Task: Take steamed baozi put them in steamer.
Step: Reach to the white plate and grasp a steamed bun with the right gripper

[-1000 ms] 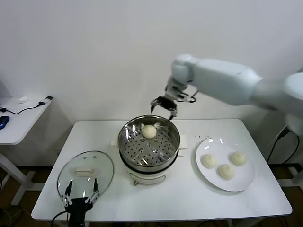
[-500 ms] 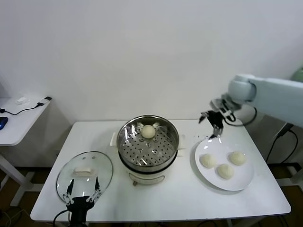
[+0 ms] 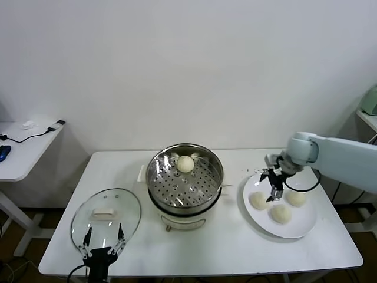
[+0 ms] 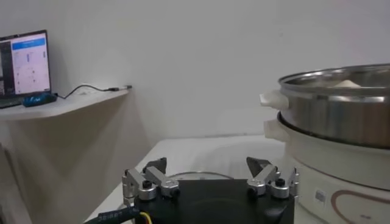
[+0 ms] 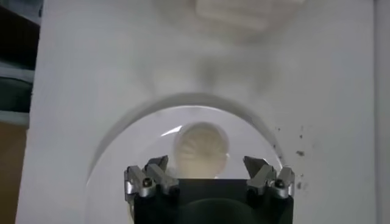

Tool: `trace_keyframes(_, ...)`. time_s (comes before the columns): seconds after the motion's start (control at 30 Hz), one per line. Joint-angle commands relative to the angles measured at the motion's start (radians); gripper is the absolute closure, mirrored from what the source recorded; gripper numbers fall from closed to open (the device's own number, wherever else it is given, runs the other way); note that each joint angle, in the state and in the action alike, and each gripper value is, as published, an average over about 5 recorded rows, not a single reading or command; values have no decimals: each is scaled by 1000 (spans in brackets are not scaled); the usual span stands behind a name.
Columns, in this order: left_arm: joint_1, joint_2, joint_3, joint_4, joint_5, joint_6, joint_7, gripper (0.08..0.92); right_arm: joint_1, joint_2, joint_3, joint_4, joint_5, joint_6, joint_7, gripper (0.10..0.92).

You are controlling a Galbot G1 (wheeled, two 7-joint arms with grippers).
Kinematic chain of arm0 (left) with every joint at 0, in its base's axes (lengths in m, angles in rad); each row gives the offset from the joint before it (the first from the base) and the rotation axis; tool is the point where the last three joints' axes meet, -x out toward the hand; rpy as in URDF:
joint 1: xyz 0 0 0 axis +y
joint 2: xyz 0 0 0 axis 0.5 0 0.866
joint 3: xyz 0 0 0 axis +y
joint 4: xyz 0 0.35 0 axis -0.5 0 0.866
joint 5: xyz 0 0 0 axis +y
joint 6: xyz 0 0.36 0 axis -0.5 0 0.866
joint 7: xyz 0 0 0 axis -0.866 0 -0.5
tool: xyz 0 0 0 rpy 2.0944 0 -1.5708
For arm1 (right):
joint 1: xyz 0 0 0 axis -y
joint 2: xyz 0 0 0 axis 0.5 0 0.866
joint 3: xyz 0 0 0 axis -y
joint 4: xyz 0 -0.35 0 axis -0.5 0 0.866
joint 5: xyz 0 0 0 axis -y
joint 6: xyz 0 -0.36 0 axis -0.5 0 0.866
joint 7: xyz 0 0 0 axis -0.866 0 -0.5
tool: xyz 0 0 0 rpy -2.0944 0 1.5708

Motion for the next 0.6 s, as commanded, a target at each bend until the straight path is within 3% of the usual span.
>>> trace_keyframes(0.03,0,-1,1,5,1,0,1,177,-167,31,94,-89,-37,-48,38,203)
trace_keyframes(0.6,-12,0,1,13,-2,2,1,177,-201,37,160,-104,-51,-47,52,214)
